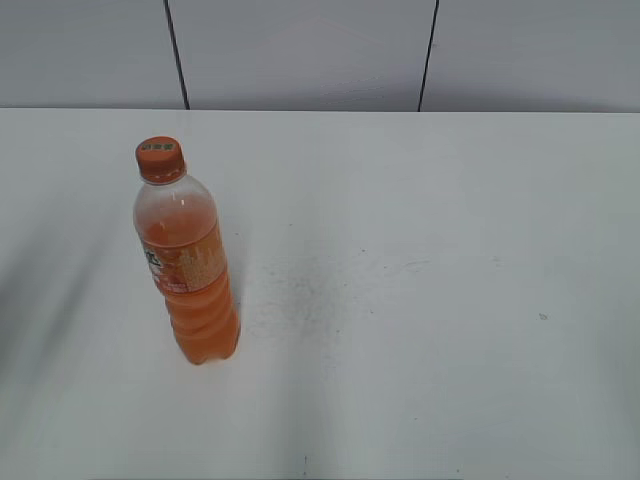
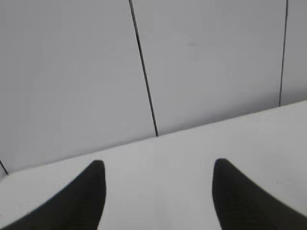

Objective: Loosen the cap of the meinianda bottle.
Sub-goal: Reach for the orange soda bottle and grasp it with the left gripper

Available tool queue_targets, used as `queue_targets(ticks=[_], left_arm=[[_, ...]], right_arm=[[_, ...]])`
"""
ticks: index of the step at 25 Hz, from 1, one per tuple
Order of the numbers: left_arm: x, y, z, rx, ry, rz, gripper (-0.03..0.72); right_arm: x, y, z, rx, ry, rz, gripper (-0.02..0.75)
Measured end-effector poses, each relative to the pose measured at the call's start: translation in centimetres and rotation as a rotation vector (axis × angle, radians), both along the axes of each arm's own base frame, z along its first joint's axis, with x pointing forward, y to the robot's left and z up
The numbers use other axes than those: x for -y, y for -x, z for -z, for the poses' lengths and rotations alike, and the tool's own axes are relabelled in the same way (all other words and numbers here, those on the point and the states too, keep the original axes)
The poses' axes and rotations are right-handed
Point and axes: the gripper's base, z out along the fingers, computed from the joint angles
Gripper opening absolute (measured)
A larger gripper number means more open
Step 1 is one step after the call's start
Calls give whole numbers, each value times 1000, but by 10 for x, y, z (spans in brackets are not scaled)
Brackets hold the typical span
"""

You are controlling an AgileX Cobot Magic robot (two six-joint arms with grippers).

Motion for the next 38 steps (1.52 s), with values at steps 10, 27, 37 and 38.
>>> queue_targets(ticks=[10,27,37,38], left_arm=[[8,-26,27,-136,-73,43,434],[-51,-96,41,-252,-81,-200,405],[-75,-122,68,-276,169,275,404],[-77,-123,70,-296,182,343,403]], right_arm=[[0,0,0,1,0,0,492],[0,0,0,3,0,0,492],[0,0,0,3,0,0,492],[0,0,0,3,0,0,492]])
